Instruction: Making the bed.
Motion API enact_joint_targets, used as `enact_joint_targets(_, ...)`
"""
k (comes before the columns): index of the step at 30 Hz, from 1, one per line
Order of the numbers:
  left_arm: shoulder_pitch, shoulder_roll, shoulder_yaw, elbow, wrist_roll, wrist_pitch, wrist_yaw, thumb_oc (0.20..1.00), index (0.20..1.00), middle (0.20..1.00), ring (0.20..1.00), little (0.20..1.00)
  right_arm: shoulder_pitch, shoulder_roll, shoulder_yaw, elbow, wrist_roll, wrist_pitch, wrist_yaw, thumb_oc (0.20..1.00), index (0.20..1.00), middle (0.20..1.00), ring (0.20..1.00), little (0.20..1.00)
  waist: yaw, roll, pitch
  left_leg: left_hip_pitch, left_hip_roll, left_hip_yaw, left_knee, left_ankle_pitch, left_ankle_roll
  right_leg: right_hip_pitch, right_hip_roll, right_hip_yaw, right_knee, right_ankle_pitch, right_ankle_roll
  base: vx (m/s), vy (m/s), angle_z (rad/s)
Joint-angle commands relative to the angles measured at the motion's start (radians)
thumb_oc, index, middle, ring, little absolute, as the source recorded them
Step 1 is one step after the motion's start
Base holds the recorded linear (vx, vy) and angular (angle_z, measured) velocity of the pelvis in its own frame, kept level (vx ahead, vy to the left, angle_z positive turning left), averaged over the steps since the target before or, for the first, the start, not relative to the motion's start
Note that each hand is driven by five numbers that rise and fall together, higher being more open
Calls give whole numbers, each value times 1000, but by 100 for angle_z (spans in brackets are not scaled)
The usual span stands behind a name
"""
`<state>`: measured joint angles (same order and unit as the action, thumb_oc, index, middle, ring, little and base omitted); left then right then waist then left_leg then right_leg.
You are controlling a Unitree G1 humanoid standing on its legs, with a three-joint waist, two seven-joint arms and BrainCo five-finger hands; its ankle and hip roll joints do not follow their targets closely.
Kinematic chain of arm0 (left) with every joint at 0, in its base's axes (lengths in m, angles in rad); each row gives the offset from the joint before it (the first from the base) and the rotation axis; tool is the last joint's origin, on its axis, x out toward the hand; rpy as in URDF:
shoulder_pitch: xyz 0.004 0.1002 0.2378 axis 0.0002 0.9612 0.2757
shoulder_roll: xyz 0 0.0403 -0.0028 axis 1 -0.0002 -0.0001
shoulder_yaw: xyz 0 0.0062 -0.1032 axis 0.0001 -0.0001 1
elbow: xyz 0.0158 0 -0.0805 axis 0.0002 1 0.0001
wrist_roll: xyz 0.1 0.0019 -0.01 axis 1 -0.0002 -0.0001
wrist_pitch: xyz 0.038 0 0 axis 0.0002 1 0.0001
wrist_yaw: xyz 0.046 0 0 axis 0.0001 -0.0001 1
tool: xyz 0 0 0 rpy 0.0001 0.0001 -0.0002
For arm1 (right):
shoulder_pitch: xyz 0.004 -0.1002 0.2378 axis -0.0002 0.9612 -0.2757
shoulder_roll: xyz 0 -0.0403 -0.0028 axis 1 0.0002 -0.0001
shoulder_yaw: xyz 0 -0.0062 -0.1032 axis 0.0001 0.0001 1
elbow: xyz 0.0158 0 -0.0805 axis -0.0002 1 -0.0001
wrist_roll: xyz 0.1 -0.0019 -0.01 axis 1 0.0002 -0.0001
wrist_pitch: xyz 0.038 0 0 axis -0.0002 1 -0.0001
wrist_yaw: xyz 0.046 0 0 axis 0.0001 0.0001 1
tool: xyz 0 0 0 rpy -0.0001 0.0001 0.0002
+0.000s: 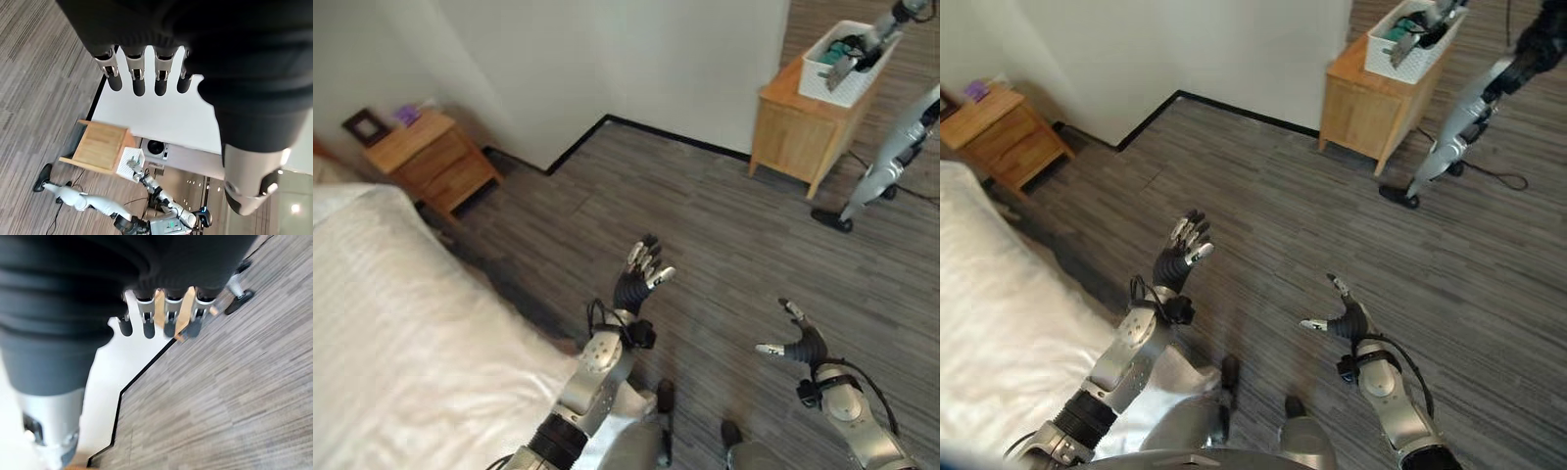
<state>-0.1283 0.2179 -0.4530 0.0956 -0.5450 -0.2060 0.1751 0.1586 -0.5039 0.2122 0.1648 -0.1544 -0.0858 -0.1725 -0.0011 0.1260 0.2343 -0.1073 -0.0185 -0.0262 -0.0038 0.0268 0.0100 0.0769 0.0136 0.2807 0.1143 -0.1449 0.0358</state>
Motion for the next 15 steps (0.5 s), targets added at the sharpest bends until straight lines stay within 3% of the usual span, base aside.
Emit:
enact_joint_targets(1,-36,12,5,-55,0,-35,-26,1000,1000,1000,1000,1000,-81,10,-4,-78,-69,-24,9,1000,1000,1000,1000,1000,16,-76,16,116,-16,35,-28,7,26,-42,-44,-226,359,121,180,173,-15,-73)
enact_joint_targets(2,-37,12,4,-55,0,-35,-26,1000,1000,1000,1000,1000,-81,10,-4,-78,-69,-24,9,1000,1000,1000,1000,1000,16,-83,15,121,-25,35,-33,2,28,-44,-52,-225,371,106,181,193,12,-76)
enact_joint_targets(3,-53,10,-7,-50,4,-33,-18,1000,1000,1000,1000,1000,-83,10,-5,-96,-80,-24,6,1000,1000,1000,1000,1000,-1,-68,33,160,-5,39,-53,-3,33,-116,-51,-267,501,142,199,124,29,-26)
enact_joint_targets(4,-64,7,-17,-41,11,-30,-15,1000,1000,1000,1000,1000,-77,7,-10,-105,-86,-26,5,1000,1000,1000,1000,1000,-16,-60,41,181,8,37,-60,-10,33,-157,-56,-303,560,138,208,184,23,2)
enact_joint_targets(6,-74,6,-8,-35,19,-34,-1,1000,1000,1000,1000,1000,-69,9,-23,-115,-84,-19,-2,1000,1000,1000,1000,1000,-42,-45,48,225,24,37,-76,-33,28,-234,-96,-369,563,126,192,229,-52,34)
enact_joint_targets(8,-76,8,0,-33,16,-38,-6,1000,1000,1000,1000,1000,-58,9,-37,-136,-73,-19,4,1000,1000,1000,1000,1000,-61,-45,48,253,27,35,-82,-61,17,-256,-130,-400,415,101,154,286,-157,30)
enact_joint_targets(9,-76,8,0,-22,24,-39,-6,1000,1000,1000,1000,1000,-54,14,-34,-131,-65,-23,5,1000,1000,1000,1000,1000,-68,-47,45,268,23,16,-83,-80,11,-259,-116,-380,287,78,125,368,-241,11)
enact_joint_targets(10,-68,13,10,-24,25,-41,-13,1000,1000,1000,1000,1000,-53,16,-41,-128,-54,-24,1,1000,1000,1000,1000,1000,-76,-54,37,279,16,-1,-83,-92,5,-245,-103,-341,143,86,115,494,-363,4)
enact_joint_targets(11,-59,14,19,-18,28,-47,-23,1000,1000,1000,1000,1000,-49,22,-51,-127,-32,-27,-5,1000,1000,1000,1000,1000,-87,-61,25,298,13,-28,-83,-118,-8,-240,-107,-249,-41,127,122,358,-265,12)
enact_joint_targets(12,-58,14,19,-18,28,-47,-23,1000,1000,1000,1000,1000,-48,21,-52,-128,-31,-27,-4,1000,1000,1000,1000,1000,-88,-58,28,303,16,-28,-83,-120,-8,-229,-104,-251,-55,133,122,423,-328,62)
enact_joint_targets(13,-40,14,32,0,31,-45,-25,1000,1000,1000,1000,1000,-47,23,-45,-137,-19,-29,6,1000,1000,1000,1000,1000,-80,-65,9,335,19,-30,-78,-158,-15,-201,-123,-249,-126,166,122,321,-256,82)
enact_joint_targets(15,-12,14,59,3,34,-45,-29,1000,1000,1000,1000,1000,-57,22,-33,-135,-14,-33,16,1000,1000,1000,1000,1000,-63,-72,-11,330,22,-25,13,-196,-31,-130,-136,-289,-174,186,119,322,-347,77)
